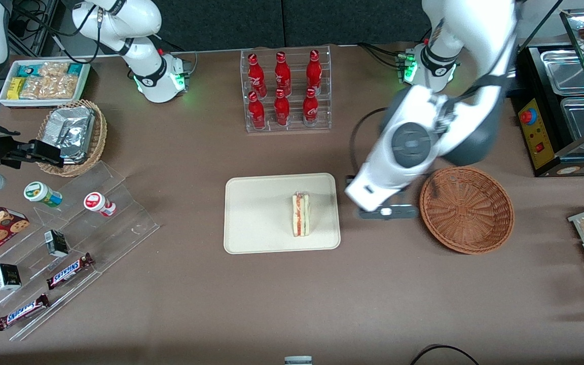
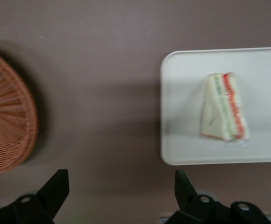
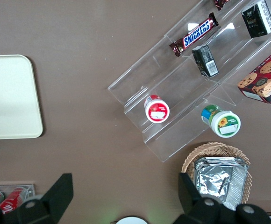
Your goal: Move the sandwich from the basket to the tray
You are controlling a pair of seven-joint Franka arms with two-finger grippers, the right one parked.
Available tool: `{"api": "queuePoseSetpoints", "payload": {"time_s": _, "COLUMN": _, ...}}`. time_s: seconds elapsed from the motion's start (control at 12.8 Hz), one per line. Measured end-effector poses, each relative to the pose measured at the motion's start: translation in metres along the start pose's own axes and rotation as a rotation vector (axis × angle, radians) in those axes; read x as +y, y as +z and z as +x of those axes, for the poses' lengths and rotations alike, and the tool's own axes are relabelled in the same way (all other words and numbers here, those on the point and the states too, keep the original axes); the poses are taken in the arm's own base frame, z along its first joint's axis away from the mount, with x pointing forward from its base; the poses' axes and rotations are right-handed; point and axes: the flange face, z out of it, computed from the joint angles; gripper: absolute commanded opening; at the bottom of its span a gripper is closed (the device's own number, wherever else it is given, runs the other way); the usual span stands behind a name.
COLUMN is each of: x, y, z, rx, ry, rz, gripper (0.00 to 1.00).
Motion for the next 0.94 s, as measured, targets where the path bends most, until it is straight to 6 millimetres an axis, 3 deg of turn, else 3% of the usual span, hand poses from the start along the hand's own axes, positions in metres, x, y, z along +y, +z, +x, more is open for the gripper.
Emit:
{"api": "queuePoseSetpoints", "payload": {"time_s": 0.16, "x": -0.067, "y": 0.0, "z": -0.005, "rx": -0.015, "ry": 0.008, "rz": -0.002, "gripper": 1.0}}
{"api": "queuePoseSetpoints", "payload": {"time_s": 0.31, "x": -0.125, "y": 0.016, "z": -0.008, "rx": 0.009, "ry": 0.008, "rz": -0.012, "gripper": 1.0}}
{"api": "queuePoseSetpoints", "payload": {"time_s": 0.47, "x": -0.163, "y": 0.045, "z": -0.017, "rx": 0.073, "ry": -0.007, "rz": 0.001, "gripper": 1.0}}
{"api": "queuePoseSetpoints", "payload": {"time_s": 0.62, "x": -0.186, "y": 0.057, "z": -0.029, "rx": 0.095, "ry": -0.013, "rz": 0.009, "gripper": 1.0}}
{"api": "queuePoseSetpoints", "payload": {"time_s": 0.7, "x": -0.197, "y": 0.049, "z": -0.033, "rx": 0.104, "ry": -0.012, "rz": 0.009, "gripper": 1.0}}
{"api": "queuePoseSetpoints", "payload": {"time_s": 0.94, "x": -0.244, "y": -0.004, "z": -0.053, "rx": 0.125, "ry": -0.013, "rz": 0.008, "gripper": 1.0}}
